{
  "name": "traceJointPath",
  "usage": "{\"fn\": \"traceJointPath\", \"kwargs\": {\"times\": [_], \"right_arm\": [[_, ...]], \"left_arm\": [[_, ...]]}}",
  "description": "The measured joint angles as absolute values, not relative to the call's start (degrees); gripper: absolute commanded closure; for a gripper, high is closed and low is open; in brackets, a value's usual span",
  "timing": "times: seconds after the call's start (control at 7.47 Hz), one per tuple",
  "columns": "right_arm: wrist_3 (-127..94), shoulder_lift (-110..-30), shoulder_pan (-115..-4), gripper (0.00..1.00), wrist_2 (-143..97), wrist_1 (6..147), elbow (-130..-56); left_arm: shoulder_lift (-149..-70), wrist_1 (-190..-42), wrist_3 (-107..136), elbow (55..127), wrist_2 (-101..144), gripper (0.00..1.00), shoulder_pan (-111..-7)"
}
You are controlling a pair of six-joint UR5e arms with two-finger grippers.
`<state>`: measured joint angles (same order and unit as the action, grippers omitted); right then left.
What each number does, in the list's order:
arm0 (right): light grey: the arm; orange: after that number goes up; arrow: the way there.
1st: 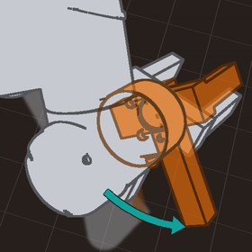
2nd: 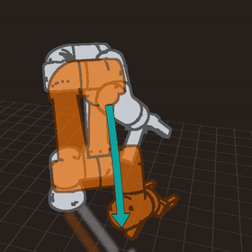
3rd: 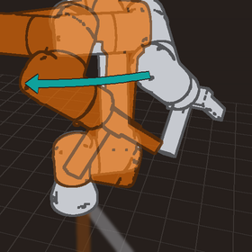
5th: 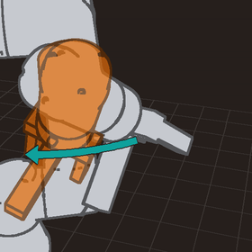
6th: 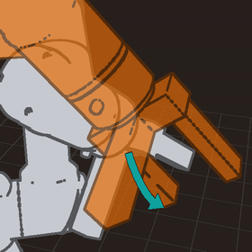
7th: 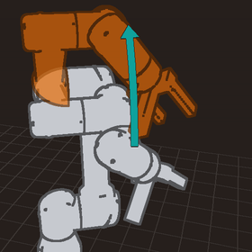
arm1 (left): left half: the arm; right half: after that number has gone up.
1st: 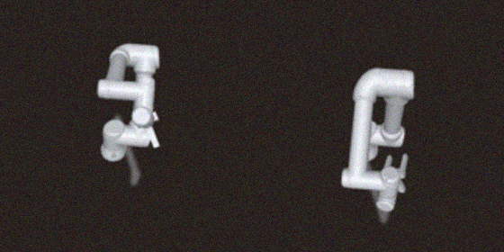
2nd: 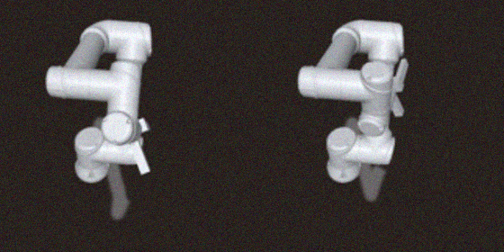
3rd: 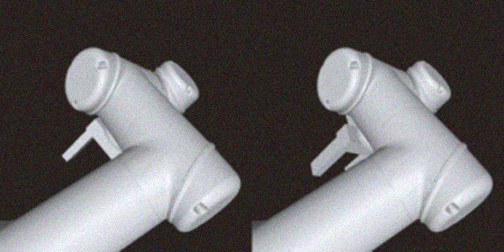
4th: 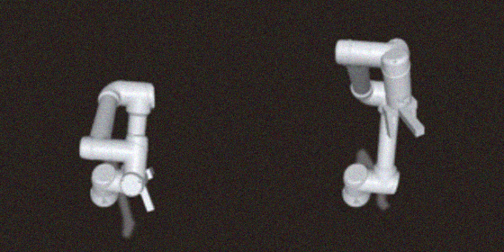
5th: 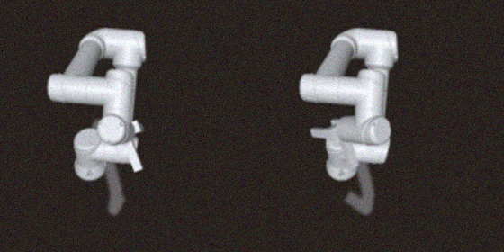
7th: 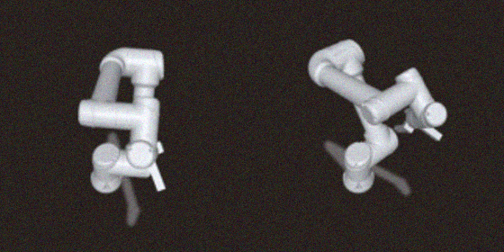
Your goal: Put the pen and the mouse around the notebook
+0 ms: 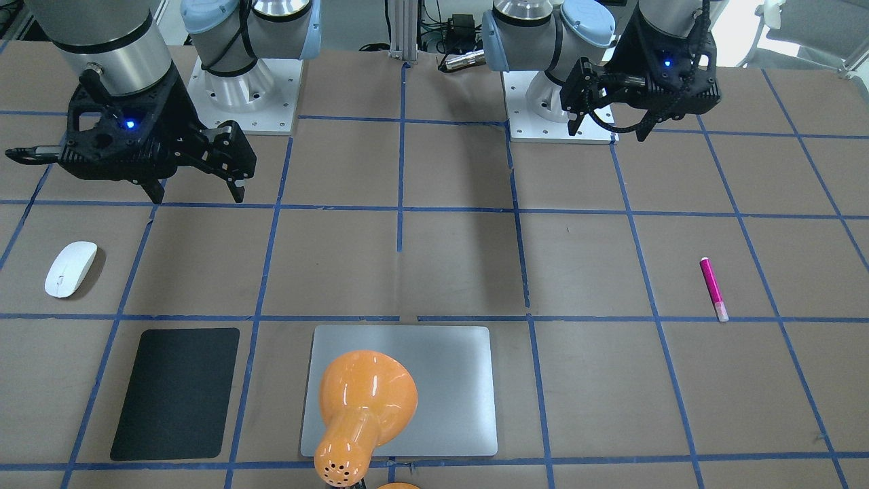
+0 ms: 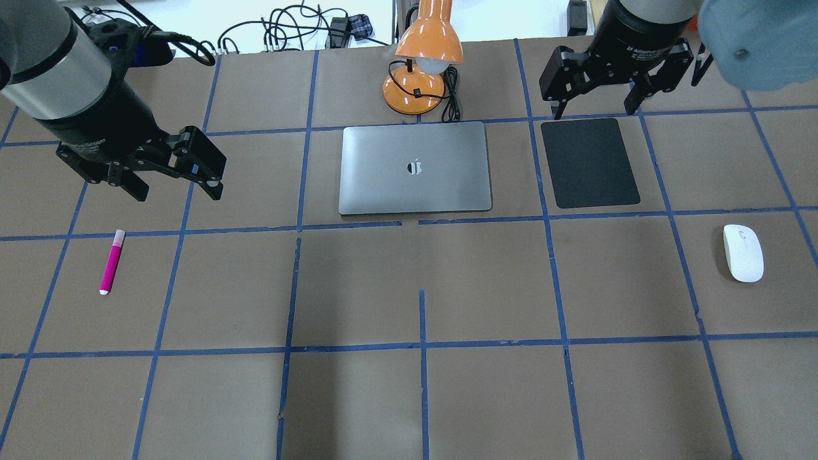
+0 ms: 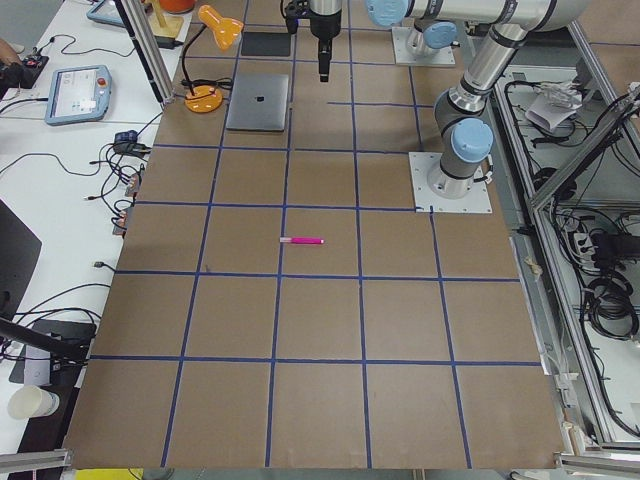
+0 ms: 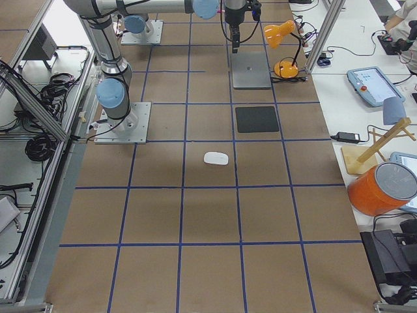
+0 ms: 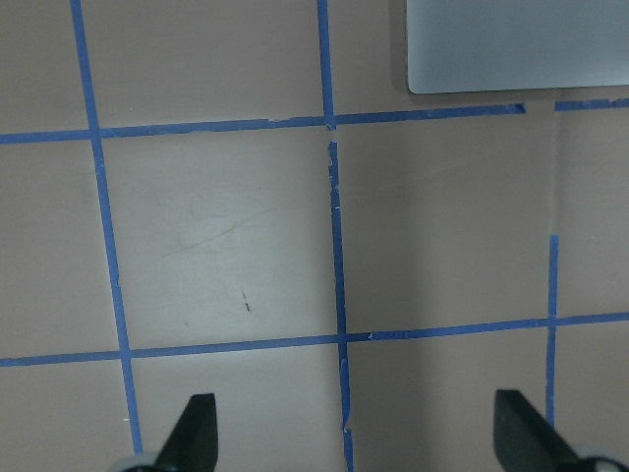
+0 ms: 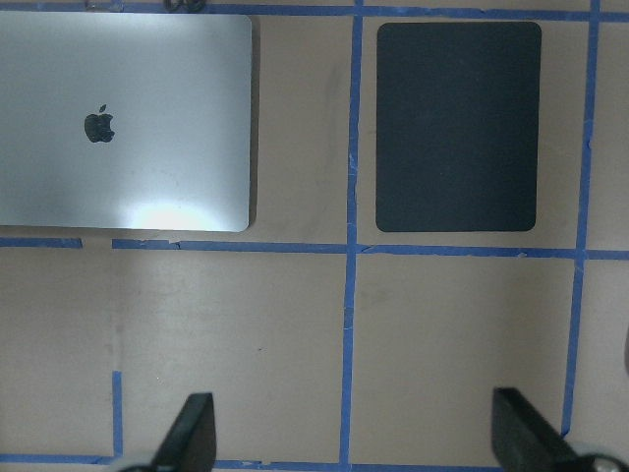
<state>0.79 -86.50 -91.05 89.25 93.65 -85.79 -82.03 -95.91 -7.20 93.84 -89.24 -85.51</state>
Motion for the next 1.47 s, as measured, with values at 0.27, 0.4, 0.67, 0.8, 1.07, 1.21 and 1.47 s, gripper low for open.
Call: {"fn": "traceJointPath", "kwargs": {"times": [0.27,0.4,0.67,0.8,1.07,1.21,1.47], "right_arm": [[0.73,-86.72,-91.05,0.00,89.24,93.62,-86.15],[0.72,-86.84,-91.07,0.00,89.23,93.63,-86.36],[0.70,-86.96,-91.12,0.00,89.31,93.42,-86.53],[0.70,-86.99,-91.14,0.00,89.37,93.37,-86.56],[0.70,-86.99,-91.11,0.00,89.55,93.30,-86.57],[0.72,-86.96,-91.03,0.00,89.70,93.21,-86.60],[0.78,-86.93,-90.96,0.00,89.95,92.98,-86.64]], "left_arm": [[-82.11,-95.49,-6.56,94.12,-89.79,0.00,-85.60],[-82.35,-94.90,-6.36,94.14,-89.81,0.00,-85.60],[-83.16,-94.03,-6.26,93.90,-89.86,0.00,-85.61],[-83.37,-93.56,-6.25,93.77,-89.83,0.00,-85.59],[-83.89,-91.98,-6.24,93.81,-89.83,0.00,-85.53],[-83.91,-91.65,-6.26,93.96,-89.87,0.00,-85.53],[-83.93,-91.44,-6.32,94.18,-89.91,0.00,-85.52]]}}
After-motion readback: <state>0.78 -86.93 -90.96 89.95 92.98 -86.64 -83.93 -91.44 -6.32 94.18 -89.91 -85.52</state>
